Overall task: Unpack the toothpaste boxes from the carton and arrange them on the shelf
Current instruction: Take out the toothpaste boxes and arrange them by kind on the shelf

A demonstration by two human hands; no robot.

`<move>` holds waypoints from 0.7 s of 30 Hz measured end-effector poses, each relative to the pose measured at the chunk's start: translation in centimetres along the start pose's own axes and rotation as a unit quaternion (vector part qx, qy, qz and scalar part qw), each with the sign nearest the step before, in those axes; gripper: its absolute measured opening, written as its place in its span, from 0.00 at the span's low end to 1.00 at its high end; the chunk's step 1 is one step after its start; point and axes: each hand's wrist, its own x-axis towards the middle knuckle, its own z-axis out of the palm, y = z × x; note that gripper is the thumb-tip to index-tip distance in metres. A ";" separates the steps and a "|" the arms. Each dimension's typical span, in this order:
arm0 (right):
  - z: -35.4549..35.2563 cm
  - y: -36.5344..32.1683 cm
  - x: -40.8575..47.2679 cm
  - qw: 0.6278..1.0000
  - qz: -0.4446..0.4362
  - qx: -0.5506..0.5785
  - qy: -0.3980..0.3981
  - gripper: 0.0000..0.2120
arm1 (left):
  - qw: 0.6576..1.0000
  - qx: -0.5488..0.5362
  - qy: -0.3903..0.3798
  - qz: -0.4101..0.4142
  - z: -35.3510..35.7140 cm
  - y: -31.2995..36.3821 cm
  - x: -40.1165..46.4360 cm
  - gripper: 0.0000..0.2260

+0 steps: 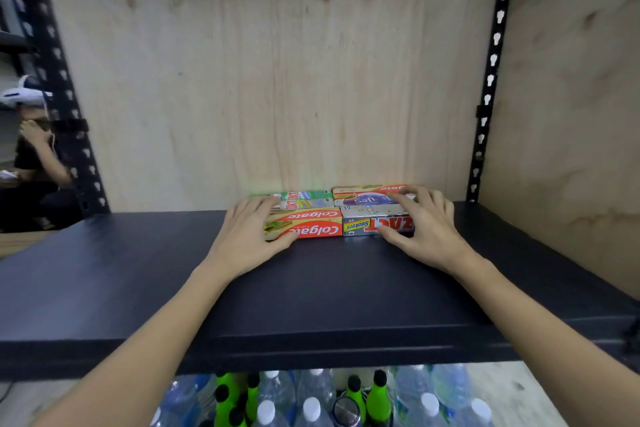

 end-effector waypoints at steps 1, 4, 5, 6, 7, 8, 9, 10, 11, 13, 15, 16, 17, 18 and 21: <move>-0.4 -0.4 -0.5 1.000 0.001 0.000 0.009 0.31 | 1.000 -0.005 0.000 0.002 -0.4 0.2 -0.4 0.37; -1.5 -1.9 -2.5 1.000 0.004 0.008 0.015 0.34 | 1.000 -0.015 -0.002 0.009 -1.5 1.4 -2.5 0.38; -1.9 -2.6 -3.1 1.000 0.006 0.011 0.015 0.35 | 1.000 -0.021 -0.001 0.017 -1.9 2.0 -3.3 0.38; -2.5 -3.4 -3.8 1.000 0.007 0.015 0.014 0.36 | 0.999 -0.024 0.000 0.024 -2.5 2.5 -4.1 0.37; -3.1 -4.2 -4.5 1.000 0.010 0.018 0.013 0.35 | 0.999 -0.025 -0.001 0.030 -3.1 3.0 -4.8 0.37; -3.8 -5.2 -5.3 0.999 0.013 0.027 0.016 0.34 | 0.999 -0.023 -0.005 0.033 -3.7 3.5 -5.6 0.36; -4.3 -6.2 -6.2 0.999 0.015 0.045 0.025 0.33 | 0.999 -0.026 -0.006 0.033 -4.3 4.1 -6.7 0.35; -4.9 -7.3 -7.4 0.996 0.019 0.077 0.042 0.32 | 0.999 -0.036 0.000 0.027 -4.8 4.8 -7.8 0.33; -5.3 -8.6 -8.8 0.991 0.027 0.116 0.059 0.31 | 0.998 -0.053 0.013 0.016 -5.3 5.6 -9.3 0.30; -5.7 -11.1 -12.1 0.981 0.037 0.171 0.084 0.30 | 0.995 -0.079 0.061 -0.007 -5.6 7.3 -12.8 0.24; -5.3 -13.8 -16.2 0.977 0.039 0.184 0.104 0.29 | 0.990 -0.041 0.135 -0.011 -5.3 8.4 -17.2 0.20; -4.8 -15.0 -18.4 0.974 0.045 0.188 0.115 0.28 | 0.986 -0.022 0.166 -0.012 -5.0 8.7 -19.4 0.20; -4.1 -16.0 -20.6 0.972 0.053 0.194 0.122 0.28 | 0.982 -0.014 0.187 -0.013 -4.4 8.8 -21.5 0.21; -3.1 -16.9 -22.9 0.970 0.061 0.202 0.120 0.28 | 0.981 -0.014 0.191 -0.019 -3.7 8.8 -23.7 0.21; 1.1 -18.8 -29.7 0.970 0.100 0.211 0.068 0.29 | 0.990 -0.053 0.115 -0.068 -0.5 8.1 -30.5 0.24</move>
